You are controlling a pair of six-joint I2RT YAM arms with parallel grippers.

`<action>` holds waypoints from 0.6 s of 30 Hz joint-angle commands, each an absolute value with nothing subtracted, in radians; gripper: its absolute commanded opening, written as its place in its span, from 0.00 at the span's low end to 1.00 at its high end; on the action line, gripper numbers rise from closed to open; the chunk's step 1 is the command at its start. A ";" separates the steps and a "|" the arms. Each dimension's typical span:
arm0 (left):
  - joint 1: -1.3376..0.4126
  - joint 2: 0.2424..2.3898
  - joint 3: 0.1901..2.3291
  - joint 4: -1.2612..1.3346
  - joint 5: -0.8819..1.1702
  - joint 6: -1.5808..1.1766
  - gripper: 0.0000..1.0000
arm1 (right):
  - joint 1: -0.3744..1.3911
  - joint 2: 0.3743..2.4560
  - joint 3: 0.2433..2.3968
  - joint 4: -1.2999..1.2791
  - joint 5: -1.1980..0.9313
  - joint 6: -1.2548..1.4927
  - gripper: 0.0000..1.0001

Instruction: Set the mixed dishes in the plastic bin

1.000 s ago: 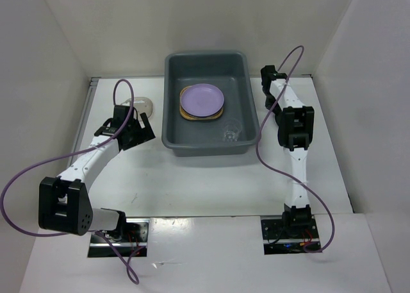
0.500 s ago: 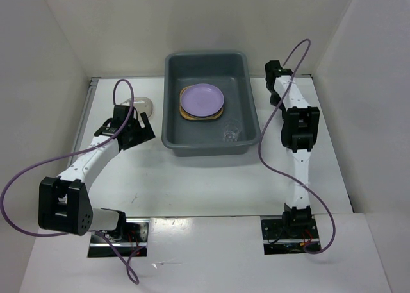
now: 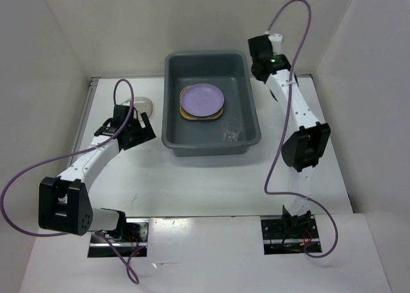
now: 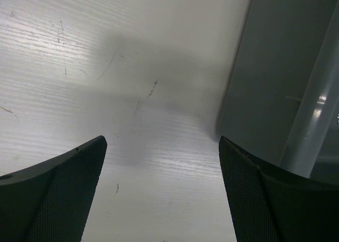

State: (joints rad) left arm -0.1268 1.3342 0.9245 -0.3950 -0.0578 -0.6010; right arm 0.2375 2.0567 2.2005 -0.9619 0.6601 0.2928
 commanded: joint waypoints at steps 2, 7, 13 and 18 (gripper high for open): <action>-0.121 1.341 0.917 -0.360 -0.040 -0.577 0.93 | 0.516 1.898 2.169 -0.766 0.741 0.137 0.00; -0.121 1.341 0.908 -0.360 -0.031 -0.586 0.93 | 0.695 1.927 2.169 -0.670 0.727 0.013 0.00; -0.121 1.322 0.899 -0.360 -0.031 -0.595 0.93 | 0.752 2.066 2.192 -0.658 0.664 -0.008 0.00; -0.121 1.313 0.899 -0.360 -0.021 -0.595 0.93 | 0.762 2.198 2.299 -0.623 0.626 -0.066 0.00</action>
